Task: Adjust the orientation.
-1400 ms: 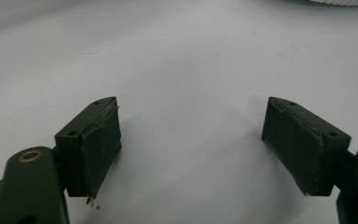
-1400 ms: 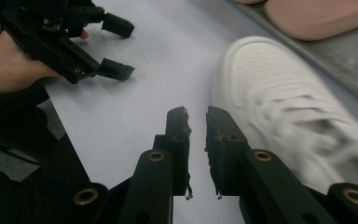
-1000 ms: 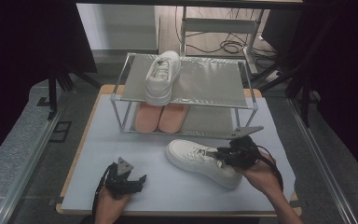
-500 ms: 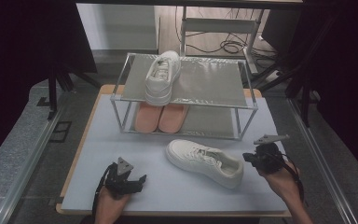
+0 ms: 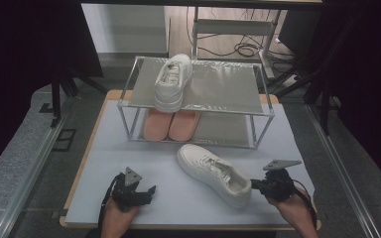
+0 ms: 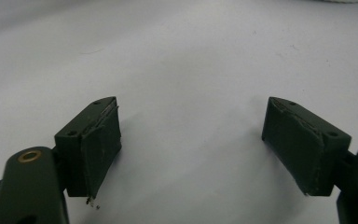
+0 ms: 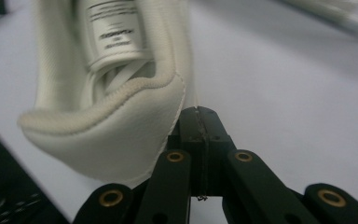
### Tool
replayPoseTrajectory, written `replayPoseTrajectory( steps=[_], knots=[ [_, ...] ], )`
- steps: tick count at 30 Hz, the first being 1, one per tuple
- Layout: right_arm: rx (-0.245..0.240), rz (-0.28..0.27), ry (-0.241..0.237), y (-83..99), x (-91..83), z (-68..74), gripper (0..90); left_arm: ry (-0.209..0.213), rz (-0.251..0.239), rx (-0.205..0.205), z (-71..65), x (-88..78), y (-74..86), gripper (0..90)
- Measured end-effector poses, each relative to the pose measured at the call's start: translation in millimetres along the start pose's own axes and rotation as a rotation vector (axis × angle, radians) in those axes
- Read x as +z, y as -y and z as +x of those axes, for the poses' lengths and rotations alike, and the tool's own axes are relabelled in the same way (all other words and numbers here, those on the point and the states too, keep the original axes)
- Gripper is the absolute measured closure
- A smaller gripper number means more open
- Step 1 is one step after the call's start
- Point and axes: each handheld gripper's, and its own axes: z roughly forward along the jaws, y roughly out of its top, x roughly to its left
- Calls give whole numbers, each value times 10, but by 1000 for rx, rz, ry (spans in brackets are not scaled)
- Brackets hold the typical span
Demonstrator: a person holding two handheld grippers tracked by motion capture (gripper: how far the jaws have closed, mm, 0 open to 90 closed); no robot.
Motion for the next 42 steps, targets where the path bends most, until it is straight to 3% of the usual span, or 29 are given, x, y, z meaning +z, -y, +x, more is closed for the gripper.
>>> replayPoseTrajectory(
  steps=[3,7,12,18,22,28,35,37,42],
  knots=[
    [-32,20,8,-23,27,70,900,0,0,1,0,0,0,194],
    [-16,-14,8,-146,-63,-12,886,1,1,-1,1,0,0,193],
    [-33,-28,-32,-341,-164,-5,822,0,-3,-5,-2,2,0,194],
    [-90,46,-71,-517,-24,102,722,1,-3,-5,-2,2,0,193],
    [-123,105,-55,-584,119,134,696,1,1,2,3,-1,-1,193],
    [-127,162,-47,-649,284,133,675,1,1,0,1,-1,0,194],
    [-145,211,-40,-738,355,147,654,1,1,-1,1,0,0,193],
    [-153,223,-33,-760,386,161,666,1,1,0,2,-1,0,193],
    [-142,256,0,-820,381,199,794,2,0,-2,1,0,0,193]
  ],
)
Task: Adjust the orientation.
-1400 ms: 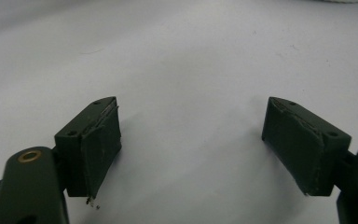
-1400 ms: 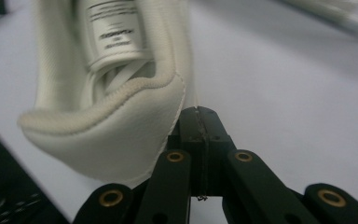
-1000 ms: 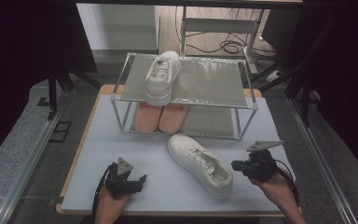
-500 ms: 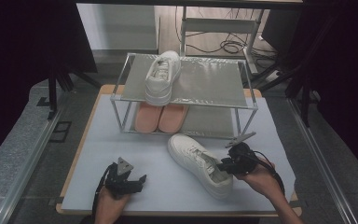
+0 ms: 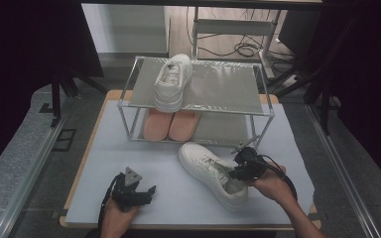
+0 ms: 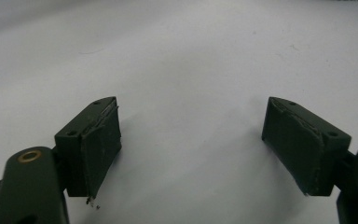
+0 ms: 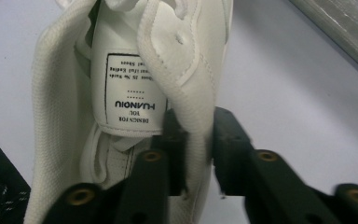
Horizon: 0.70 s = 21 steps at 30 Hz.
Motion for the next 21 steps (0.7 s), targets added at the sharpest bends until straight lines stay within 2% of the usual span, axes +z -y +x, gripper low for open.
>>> replayPoseTrajectory(
  steps=[5,13,15,21],
  knots=[
    [87,-3,-87,-17,-27,-87,817,0,0,0,1,0,0,193],
    [247,-53,-286,47,-125,-270,824,0,1,0,1,0,0,193],
    [273,-73,-324,61,-167,-296,824,0,1,0,1,0,0,193],
    [316,-123,-395,77,-317,-336,824,0,0,3,3,0,-1,193]
  ],
)
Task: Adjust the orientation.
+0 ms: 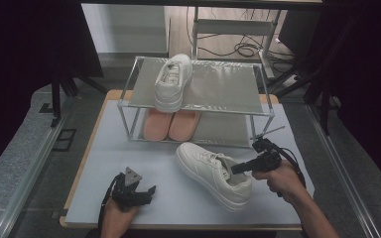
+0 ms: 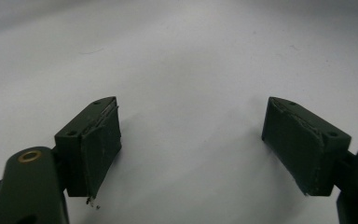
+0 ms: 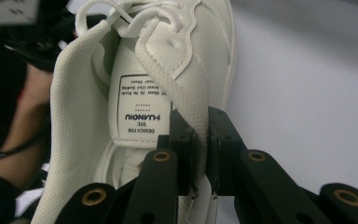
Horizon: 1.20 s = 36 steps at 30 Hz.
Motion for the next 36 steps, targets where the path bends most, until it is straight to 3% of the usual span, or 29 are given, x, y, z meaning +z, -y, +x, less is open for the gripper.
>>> replayPoseTrajectory(
  steps=[9,17,36],
  knots=[
    [38,-82,-45,-31,-306,46,823,-1,-4,-5,-4,3,0,193],
    [53,-140,-48,-62,-564,102,822,-2,1,0,0,0,-1,193],
    [105,-272,-93,-276,-1015,277,819,0,1,0,1,1,-1,194]
  ],
)
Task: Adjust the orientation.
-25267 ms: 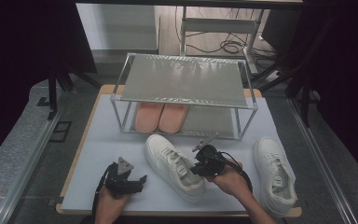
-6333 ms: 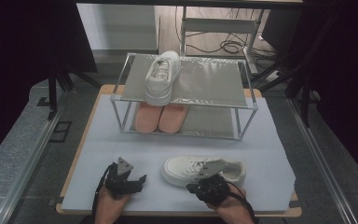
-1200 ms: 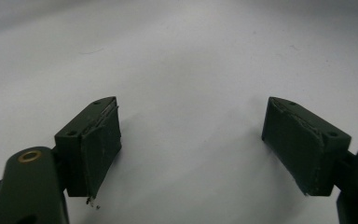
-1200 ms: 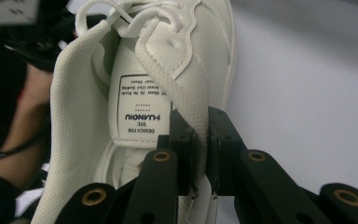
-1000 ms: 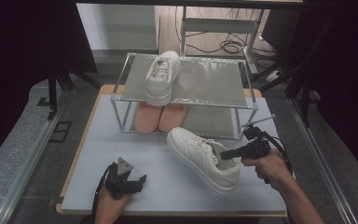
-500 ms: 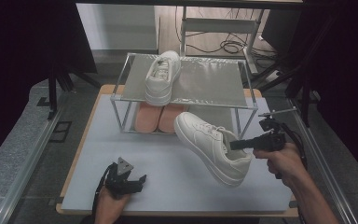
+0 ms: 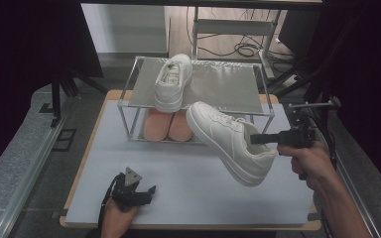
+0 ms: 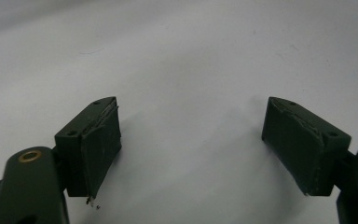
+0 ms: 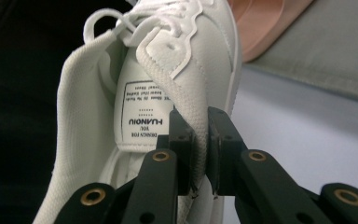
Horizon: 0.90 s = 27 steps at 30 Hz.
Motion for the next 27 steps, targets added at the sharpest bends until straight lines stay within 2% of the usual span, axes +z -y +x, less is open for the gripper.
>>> replayPoseTrajectory(
  steps=[7,15,22,27],
  knots=[
    [20,-44,1,-157,-18,43,822,0,0,0,0,0,0,194],
    [24,-54,-2,-171,-93,67,826,0,0,0,0,0,0,193],
    [45,-110,30,-235,-194,36,825,0,0,0,0,0,0,193],
    [66,-147,56,-341,-148,-3,825,1,0,-1,1,0,0,193]
  ],
)
